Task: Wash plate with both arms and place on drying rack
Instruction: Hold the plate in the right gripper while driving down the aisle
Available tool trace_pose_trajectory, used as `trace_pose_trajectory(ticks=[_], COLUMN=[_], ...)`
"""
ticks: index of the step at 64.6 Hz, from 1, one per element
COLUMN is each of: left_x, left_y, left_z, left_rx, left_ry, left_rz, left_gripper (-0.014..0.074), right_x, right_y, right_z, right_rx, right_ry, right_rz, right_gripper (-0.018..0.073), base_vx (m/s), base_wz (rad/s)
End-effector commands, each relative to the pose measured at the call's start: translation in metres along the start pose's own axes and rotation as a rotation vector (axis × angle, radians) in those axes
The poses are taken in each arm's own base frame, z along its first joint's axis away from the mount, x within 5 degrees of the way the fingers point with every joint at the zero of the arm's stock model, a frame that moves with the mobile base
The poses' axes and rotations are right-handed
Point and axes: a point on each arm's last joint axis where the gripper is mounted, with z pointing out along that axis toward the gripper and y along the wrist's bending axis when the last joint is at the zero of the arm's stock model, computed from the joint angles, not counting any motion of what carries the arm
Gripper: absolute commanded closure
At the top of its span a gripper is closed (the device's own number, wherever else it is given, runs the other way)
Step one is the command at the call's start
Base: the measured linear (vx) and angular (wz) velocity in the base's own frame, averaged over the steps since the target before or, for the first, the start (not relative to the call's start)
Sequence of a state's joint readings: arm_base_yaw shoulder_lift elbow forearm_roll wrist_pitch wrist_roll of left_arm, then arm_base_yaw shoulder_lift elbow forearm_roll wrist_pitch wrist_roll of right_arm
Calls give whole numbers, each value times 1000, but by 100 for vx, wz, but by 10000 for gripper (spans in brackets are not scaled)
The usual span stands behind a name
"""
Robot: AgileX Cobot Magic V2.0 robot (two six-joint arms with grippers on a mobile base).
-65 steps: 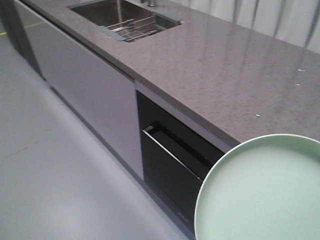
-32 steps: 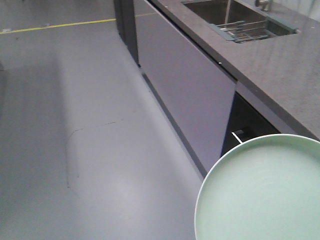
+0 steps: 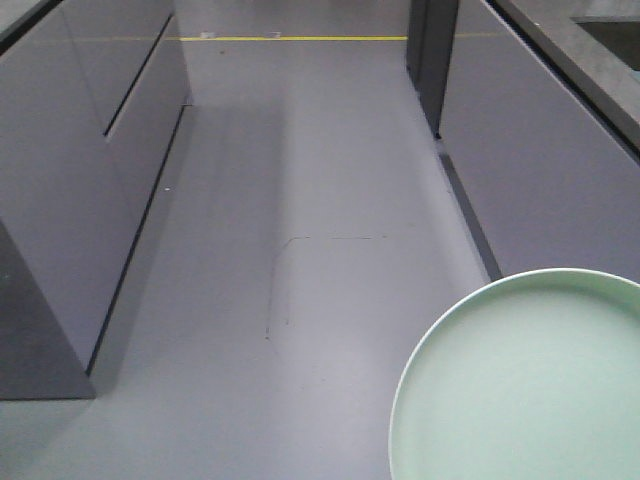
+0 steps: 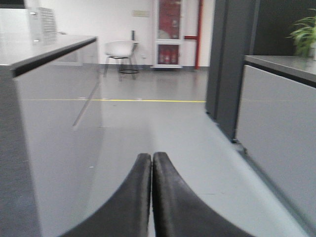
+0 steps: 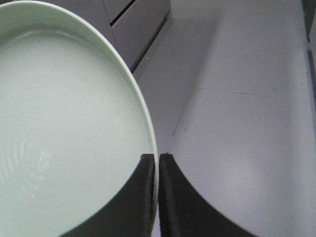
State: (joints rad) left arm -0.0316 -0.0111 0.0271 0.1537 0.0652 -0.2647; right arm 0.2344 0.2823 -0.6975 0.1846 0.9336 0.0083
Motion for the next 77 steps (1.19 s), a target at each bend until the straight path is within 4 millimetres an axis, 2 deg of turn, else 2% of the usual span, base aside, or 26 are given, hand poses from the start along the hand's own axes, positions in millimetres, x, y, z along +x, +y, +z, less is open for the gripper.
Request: trace_pose_trajectory(ticks=[1, 28, 77], left_x=[-2, -2, -1], left_y=[-1, -1, -4], left_z=[-1, -1, -1], left_rx=[18, 18, 71], left_ry=[-69, -69, -58], left_rz=[-5, -5, -8], left_gripper=[602, 602, 602], right_x=[-13, -13, -13], right_y=[1, 1, 1], right_z=[-3, -3, -3], right_rx=[-5, -4, -5], right_ry=[-87, -87, -86], right_rz=[0, 0, 0], right_gripper=[561, 561, 561], base_vx=[-1, 5, 14], base_wz=[57, 38, 17])
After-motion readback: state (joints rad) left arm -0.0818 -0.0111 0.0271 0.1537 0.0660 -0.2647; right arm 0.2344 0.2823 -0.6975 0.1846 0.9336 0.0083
